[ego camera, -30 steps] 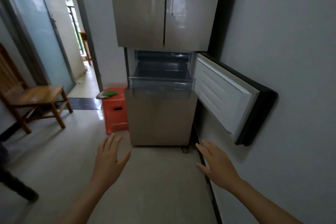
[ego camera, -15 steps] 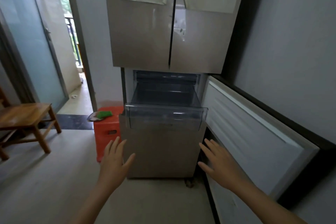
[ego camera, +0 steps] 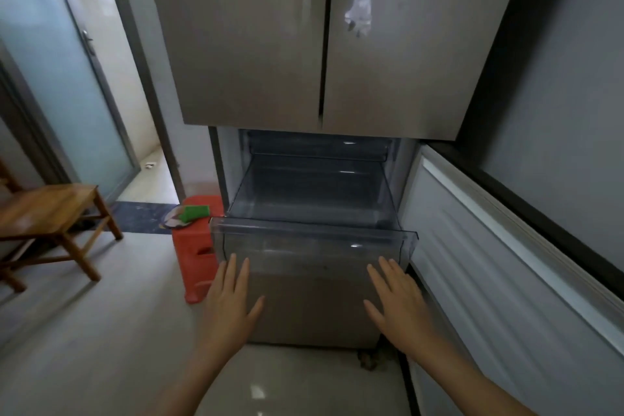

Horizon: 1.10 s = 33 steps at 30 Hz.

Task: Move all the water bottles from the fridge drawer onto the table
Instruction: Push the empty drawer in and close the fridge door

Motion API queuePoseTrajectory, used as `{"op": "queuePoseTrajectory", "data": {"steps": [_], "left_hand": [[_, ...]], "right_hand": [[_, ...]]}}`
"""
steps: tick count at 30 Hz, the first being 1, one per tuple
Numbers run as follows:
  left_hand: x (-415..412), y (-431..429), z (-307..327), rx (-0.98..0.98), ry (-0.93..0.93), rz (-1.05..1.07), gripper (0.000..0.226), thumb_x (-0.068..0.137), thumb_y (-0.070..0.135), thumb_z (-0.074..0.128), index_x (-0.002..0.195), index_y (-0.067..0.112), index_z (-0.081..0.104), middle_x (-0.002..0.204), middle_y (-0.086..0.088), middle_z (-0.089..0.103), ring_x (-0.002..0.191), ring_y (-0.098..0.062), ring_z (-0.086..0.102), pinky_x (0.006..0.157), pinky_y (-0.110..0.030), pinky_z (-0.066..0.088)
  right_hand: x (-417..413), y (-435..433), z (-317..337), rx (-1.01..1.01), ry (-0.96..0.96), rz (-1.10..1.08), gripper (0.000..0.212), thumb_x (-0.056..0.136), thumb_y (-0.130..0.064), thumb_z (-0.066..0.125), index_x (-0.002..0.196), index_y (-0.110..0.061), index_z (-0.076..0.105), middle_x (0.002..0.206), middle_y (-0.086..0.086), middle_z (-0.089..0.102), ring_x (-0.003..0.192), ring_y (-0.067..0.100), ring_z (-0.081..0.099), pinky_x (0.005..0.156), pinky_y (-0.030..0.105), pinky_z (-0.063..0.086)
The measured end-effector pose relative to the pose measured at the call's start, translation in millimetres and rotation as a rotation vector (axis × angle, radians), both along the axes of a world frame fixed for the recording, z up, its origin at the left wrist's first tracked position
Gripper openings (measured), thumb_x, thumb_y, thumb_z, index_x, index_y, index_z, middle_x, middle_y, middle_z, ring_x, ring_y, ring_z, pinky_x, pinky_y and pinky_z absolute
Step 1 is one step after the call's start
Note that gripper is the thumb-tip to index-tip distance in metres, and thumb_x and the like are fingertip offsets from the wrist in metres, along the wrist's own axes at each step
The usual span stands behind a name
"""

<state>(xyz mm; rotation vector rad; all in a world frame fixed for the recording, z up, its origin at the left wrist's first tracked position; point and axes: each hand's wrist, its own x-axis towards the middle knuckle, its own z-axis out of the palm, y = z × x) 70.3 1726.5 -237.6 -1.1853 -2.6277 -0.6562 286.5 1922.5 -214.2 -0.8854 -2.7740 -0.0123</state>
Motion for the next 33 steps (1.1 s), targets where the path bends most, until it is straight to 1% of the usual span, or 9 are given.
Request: {"op": "queuePoseTrajectory", "data": {"steps": [4, 8, 12, 17, 19, 22, 28, 30, 33], "left_hand": [[-28, 41, 3, -0.075, 0.04, 0.033, 0.091, 0.068, 0.033, 0.079, 0.141, 0.008, 0.03, 0.147, -0.021, 0.031, 0.136, -0.031, 0.022, 0.101, -0.05, 0.032], [-43, 57, -4, -0.148, 0.131, 0.07, 0.107, 0.055, 0.038, 0.085, 0.14, 0.011, 0.027, 0.142, -0.019, 0.037, 0.131, -0.032, 0.032, 0.096, -0.048, 0.034], [-61, 58, -14, -0.153, 0.227, 0.067, 0.111, 0.049, 0.036, 0.088, 0.14, 0.012, 0.028, 0.145, -0.018, 0.03, 0.14, -0.032, 0.011, 0.095, -0.052, 0.035], [-90, 57, -39, -0.188, 0.296, 0.001, 0.099, 0.065, 0.04, 0.071, 0.146, 0.018, 0.017, 0.153, -0.017, 0.011, 0.143, -0.026, -0.011, 0.11, -0.051, 0.017], [-96, 54, -47, -0.203, 0.302, -0.024, 0.089, 0.073, 0.045, 0.043, 0.149, 0.023, 0.002, 0.156, -0.012, -0.006, 0.143, -0.028, -0.01, 0.112, -0.046, 0.001], [-97, 56, -54, -0.173, 0.263, -0.031, 0.086, 0.073, 0.046, 0.034, 0.148, 0.025, -0.003, 0.156, -0.009, -0.011, 0.143, -0.028, -0.009, 0.11, -0.046, -0.001], [-102, 63, -61, -0.073, 0.269, -0.081, 0.09, 0.071, 0.043, 0.04, 0.148, 0.022, -0.003, 0.155, -0.012, -0.012, 0.143, -0.032, -0.009, 0.113, -0.043, -0.004], [-105, 69, -62, -0.075, 0.267, -0.114, 0.104, 0.067, 0.041, 0.06, 0.148, 0.021, -0.002, 0.155, -0.013, -0.012, 0.143, -0.033, -0.009, 0.113, -0.043, -0.003], [-122, 83, -55, -0.131, 0.193, -0.127, 0.137, 0.044, 0.035, 0.087, 0.148, 0.02, -0.001, 0.155, -0.013, -0.011, 0.143, -0.033, -0.007, 0.112, -0.044, -0.003]], "right_hand": [[-45, 49, -9, 0.161, 0.112, 0.064, 0.086, 0.055, -0.032, 0.084, 0.127, -0.012, 0.041, 0.129, 0.017, 0.055, 0.124, 0.03, 0.039, 0.094, 0.049, 0.044], [-69, 71, -32, 0.256, 0.132, 0.114, 0.086, 0.056, -0.021, 0.08, 0.131, -0.012, 0.039, 0.139, 0.016, 0.041, 0.135, 0.031, 0.023, 0.109, 0.047, 0.012], [-69, 88, -56, 0.24, 0.117, 0.127, 0.096, 0.055, -0.017, 0.079, 0.138, -0.014, 0.031, 0.143, 0.012, 0.03, 0.144, 0.023, -0.008, 0.111, 0.045, 0.002], [-76, 95, -70, 0.331, 0.182, 0.132, 0.077, 0.069, -0.018, 0.047, 0.14, -0.016, 0.019, 0.156, 0.007, -0.006, 0.144, 0.024, -0.004, 0.113, 0.047, 0.002], [-78, 94, -75, 0.353, 0.193, 0.113, 0.071, 0.072, -0.019, 0.038, 0.141, -0.016, 0.02, 0.156, 0.007, -0.007, 0.144, 0.024, -0.003, 0.113, 0.049, 0.003], [-79, 97, -78, 0.385, 0.198, 0.09, 0.068, 0.073, -0.021, 0.034, 0.14, -0.016, 0.022, 0.156, 0.007, -0.008, 0.144, 0.025, -0.004, 0.113, 0.048, 0.0], [-85, 98, -83, 0.462, 0.186, 0.044, 0.064, 0.072, -0.024, 0.034, 0.135, -0.015, 0.031, 0.156, 0.007, -0.009, 0.144, 0.026, -0.005, 0.113, 0.048, -0.002], [-87, 101, -84, 0.483, 0.168, 0.031, 0.065, 0.071, -0.023, 0.037, 0.135, -0.014, 0.031, 0.156, 0.007, -0.009, 0.144, 0.026, -0.005, 0.113, 0.048, -0.002], [-102, 111, -80, 0.483, 0.12, 0.027, 0.084, 0.061, -0.02, 0.069, 0.136, -0.013, 0.032, 0.156, 0.007, -0.009, 0.144, 0.026, -0.006, 0.113, 0.047, -0.002]]}}
